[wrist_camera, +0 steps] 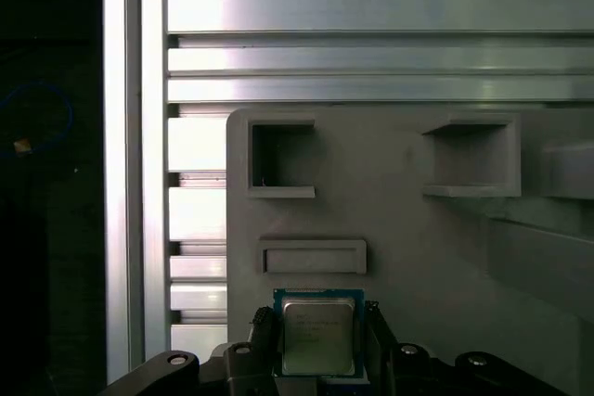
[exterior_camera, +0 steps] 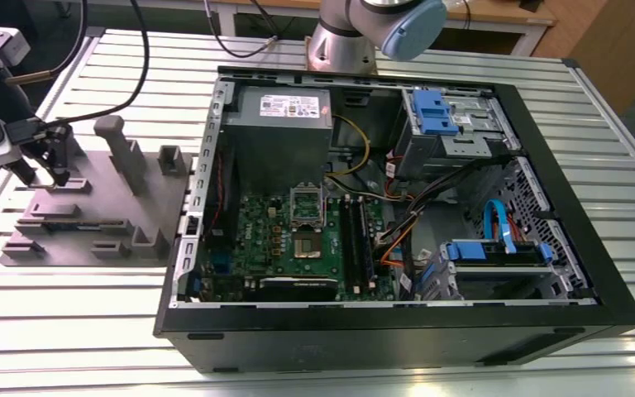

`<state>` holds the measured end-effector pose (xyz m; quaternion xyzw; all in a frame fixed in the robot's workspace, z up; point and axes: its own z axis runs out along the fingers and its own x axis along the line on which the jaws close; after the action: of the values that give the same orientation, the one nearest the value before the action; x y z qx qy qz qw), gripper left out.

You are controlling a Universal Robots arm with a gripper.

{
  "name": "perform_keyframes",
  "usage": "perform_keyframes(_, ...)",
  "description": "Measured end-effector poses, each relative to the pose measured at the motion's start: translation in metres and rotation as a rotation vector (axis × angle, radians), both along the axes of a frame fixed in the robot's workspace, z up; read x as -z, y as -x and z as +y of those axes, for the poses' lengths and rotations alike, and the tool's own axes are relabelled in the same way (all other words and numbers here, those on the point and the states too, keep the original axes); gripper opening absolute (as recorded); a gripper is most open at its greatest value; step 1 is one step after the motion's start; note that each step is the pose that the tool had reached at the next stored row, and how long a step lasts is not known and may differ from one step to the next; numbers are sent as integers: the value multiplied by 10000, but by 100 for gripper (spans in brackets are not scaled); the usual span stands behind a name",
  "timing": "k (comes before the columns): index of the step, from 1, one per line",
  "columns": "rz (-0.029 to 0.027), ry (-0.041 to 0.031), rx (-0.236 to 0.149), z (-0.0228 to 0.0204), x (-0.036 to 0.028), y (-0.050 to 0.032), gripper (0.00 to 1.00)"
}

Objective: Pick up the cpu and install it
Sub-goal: 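Pick up the cpu and move it towards the insertion slot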

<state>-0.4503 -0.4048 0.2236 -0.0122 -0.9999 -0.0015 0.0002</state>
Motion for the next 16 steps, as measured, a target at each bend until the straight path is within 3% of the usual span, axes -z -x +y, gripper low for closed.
perform_keyframes(16,-1,0,0,0,-47,0,47)
